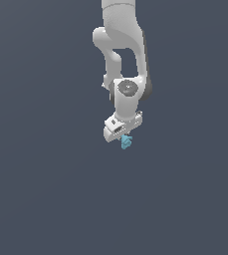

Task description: Pick up the object and move it to a goal position.

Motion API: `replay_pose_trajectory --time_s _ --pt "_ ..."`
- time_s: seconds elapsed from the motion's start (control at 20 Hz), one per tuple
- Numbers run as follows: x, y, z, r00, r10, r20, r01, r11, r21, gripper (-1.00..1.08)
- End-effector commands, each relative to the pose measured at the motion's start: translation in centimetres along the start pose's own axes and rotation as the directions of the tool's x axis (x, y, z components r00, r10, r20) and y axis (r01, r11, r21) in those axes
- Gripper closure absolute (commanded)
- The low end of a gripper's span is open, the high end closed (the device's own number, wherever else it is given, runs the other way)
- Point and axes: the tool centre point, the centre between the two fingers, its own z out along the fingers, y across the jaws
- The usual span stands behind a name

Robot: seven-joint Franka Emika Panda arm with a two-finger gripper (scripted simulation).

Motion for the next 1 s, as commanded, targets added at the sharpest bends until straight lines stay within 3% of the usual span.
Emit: replay_pose_trajectory --time_s 0.0,0.5,0.95 --pt "0.0 0.0 0.0 1.0 0.0 0.0 0.0 1.0 0.0 1.08" --pt "0.1 0.1 -0.7 1.0 -0.001 0.0 0.001 1.0 0.0 1.08" --pt "0.2 0.8 -5.7 1.0 -0.001 0.0 0.001 1.0 0.0 1.08"
